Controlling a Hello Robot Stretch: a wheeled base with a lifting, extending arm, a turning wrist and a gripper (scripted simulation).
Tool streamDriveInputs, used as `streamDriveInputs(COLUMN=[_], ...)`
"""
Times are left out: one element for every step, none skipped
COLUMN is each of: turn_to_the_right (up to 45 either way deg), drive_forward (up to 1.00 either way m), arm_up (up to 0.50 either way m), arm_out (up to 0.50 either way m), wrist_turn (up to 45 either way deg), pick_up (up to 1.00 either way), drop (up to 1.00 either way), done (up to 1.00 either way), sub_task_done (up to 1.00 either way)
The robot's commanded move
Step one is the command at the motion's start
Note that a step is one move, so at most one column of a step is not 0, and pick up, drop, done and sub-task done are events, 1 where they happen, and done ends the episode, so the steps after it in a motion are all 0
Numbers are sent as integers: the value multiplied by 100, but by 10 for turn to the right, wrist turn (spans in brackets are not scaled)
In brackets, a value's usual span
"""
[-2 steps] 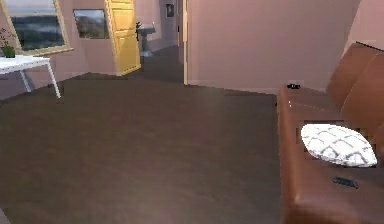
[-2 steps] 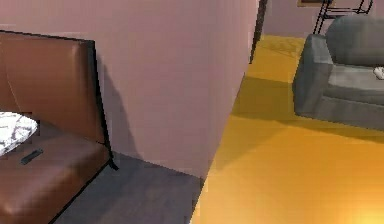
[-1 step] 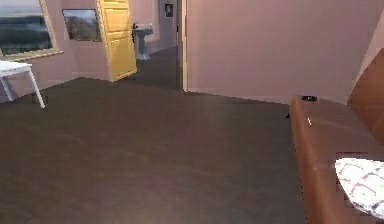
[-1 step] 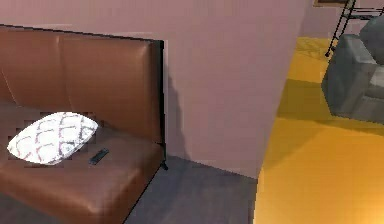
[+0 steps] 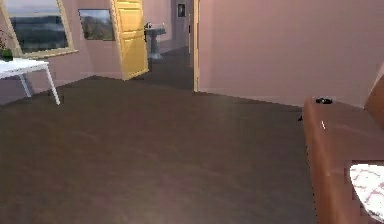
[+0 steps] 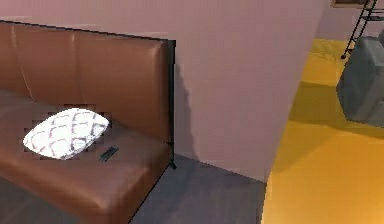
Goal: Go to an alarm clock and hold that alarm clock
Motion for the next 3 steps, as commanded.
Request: streamDriveInputs(turn_to_the_right=[0, -450, -270], drive_forward=[35, 0, 0], arm_up=[0, 0, 0], arm_out=[0, 0, 0], wrist_turn=[0, 0, 0], pick_up=[0, 0, 0], drop=[0, 0, 0], done=[0, 0, 0], sub_task_done=[0, 0, 0])
